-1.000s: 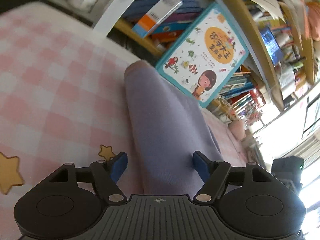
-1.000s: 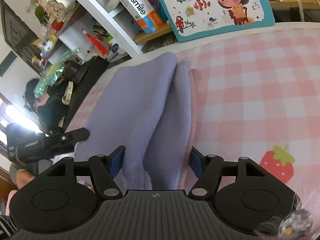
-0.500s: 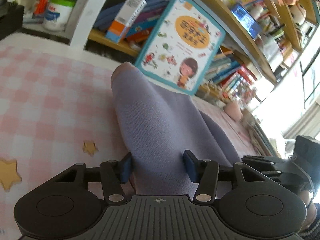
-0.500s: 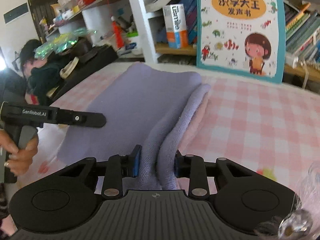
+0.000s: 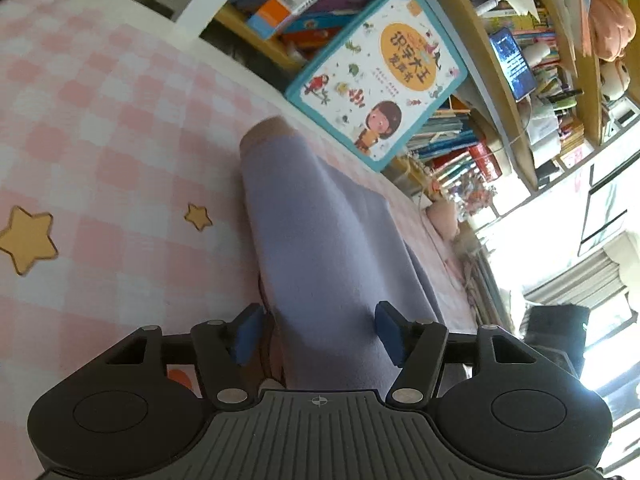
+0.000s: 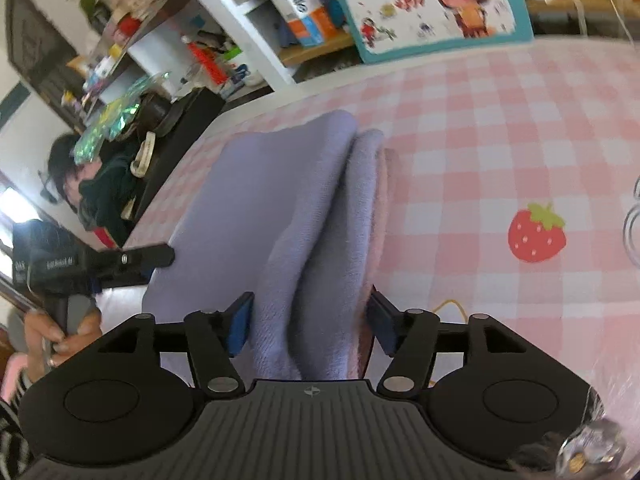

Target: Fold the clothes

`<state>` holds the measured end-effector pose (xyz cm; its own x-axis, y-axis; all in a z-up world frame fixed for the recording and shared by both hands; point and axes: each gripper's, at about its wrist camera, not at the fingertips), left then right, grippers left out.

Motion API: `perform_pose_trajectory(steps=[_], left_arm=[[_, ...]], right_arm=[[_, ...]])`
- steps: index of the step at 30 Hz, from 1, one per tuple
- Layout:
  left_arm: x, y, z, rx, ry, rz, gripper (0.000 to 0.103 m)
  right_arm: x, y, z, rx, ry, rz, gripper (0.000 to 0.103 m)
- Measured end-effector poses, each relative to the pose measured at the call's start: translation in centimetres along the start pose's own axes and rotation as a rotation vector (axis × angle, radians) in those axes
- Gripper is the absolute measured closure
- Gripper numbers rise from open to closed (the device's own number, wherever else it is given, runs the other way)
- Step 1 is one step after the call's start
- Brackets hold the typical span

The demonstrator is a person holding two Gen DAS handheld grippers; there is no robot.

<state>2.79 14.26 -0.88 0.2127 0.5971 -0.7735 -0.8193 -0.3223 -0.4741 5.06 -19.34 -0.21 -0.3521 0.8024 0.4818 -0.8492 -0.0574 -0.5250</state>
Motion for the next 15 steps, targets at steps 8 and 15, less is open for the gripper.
perform_pose_trajectory(steps=[8,15], left_arm=[[-0.2,0.4,-1.3,0.022,0.016,-0.021,0.04],[-2.0,1.4,-1.2,-0.01,-0.031,-0.144,0.05]], right_arm=[[-1.4,-0.7,-0.9,0.004,-0.082,-0.095,0.047],[0.7,0.5,-0.2,-0.091,-0.032,0.08,0.068]])
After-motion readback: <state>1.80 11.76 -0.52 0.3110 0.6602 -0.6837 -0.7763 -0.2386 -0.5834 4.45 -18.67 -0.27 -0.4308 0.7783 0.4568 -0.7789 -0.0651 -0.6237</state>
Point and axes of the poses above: each gripper's, at about its wrist camera, not at the fingertips, and z roughly against the way its jaws point, x to its left, y to its underside, and after that the axes turned 7 degrees about y, right-handed
